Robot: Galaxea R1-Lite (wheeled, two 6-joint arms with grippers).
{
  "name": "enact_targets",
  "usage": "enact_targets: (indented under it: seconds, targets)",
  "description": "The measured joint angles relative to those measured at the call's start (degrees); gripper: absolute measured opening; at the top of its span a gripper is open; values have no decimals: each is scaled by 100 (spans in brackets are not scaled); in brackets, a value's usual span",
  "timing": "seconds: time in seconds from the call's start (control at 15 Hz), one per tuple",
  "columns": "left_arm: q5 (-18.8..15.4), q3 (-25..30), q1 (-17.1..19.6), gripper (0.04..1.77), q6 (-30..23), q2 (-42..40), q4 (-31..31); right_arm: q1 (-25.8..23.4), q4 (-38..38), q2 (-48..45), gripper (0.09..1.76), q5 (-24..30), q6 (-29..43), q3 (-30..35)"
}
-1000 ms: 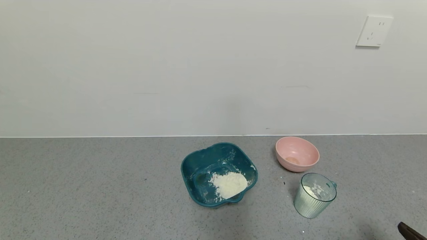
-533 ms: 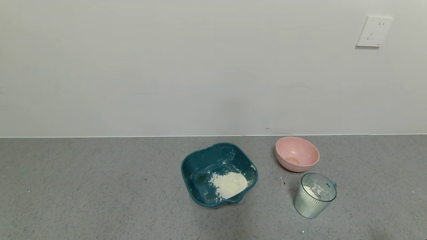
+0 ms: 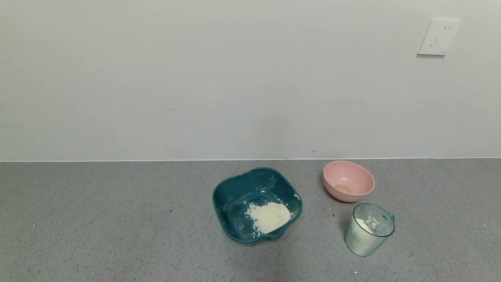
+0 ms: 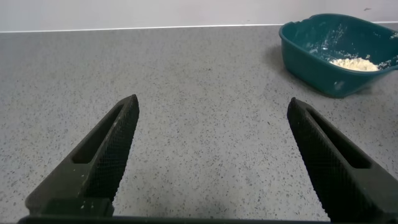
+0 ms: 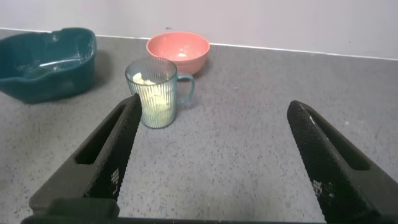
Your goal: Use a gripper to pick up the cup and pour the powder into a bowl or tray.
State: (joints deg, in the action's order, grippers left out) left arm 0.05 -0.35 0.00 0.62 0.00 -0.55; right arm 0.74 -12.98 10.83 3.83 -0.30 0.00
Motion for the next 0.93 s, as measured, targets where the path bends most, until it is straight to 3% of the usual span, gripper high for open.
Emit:
enact_targets:
  seconds: [0.53,0.93]
  targets:
    - [2,2,0,172,0,0,0,-88,1298,-1034,170,-536,101,0]
    - [2,2,0,172,0,0,0,-84,1309,-1080,170,-540,160,0]
